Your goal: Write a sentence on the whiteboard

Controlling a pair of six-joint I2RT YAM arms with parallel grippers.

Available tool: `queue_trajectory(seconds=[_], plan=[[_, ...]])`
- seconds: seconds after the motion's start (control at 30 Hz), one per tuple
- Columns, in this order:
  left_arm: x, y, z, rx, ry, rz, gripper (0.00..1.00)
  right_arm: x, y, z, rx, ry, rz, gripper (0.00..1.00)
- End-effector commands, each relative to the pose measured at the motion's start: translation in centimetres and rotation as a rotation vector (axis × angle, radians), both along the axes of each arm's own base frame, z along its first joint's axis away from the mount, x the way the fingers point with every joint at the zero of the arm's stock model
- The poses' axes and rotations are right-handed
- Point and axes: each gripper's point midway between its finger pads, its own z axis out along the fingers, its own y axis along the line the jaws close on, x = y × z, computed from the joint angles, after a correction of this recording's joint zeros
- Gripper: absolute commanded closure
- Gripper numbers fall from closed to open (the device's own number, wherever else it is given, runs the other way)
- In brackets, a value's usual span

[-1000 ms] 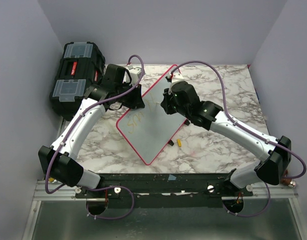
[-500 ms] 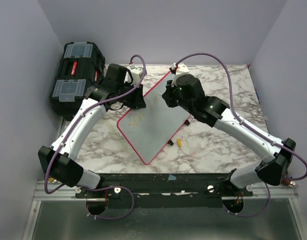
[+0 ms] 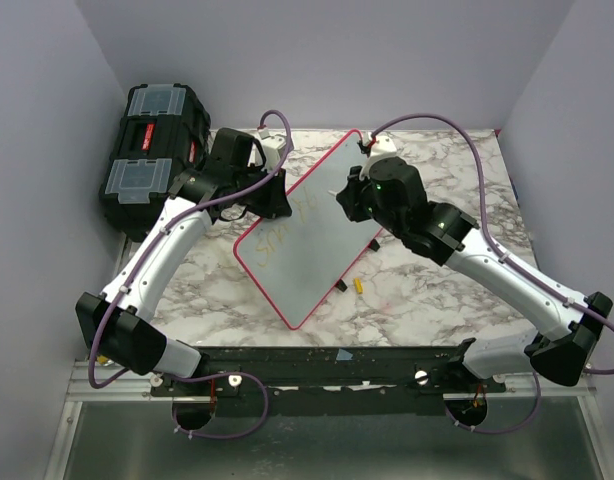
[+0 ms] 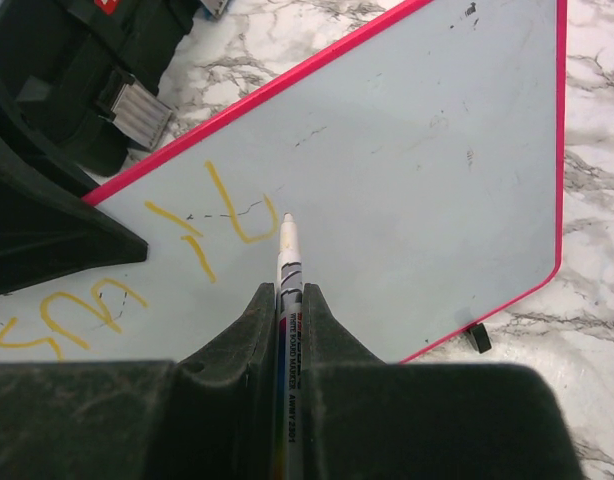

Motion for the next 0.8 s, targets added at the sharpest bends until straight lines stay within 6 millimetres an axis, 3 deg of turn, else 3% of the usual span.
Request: queue_trajectory(seconds=[0.0,0.77], plan=[[0.90,1.47,0.92,0.062,-0.114,0.018,1.00,0.16,-0.19,-0.02,0.041,0.013,-0.016,0.99],[0.72,1.78,0.33,0.068,-0.113,0.030,1.00,-0.41,-0.09,0.19,0.083,-0.017,0.026,0.99]])
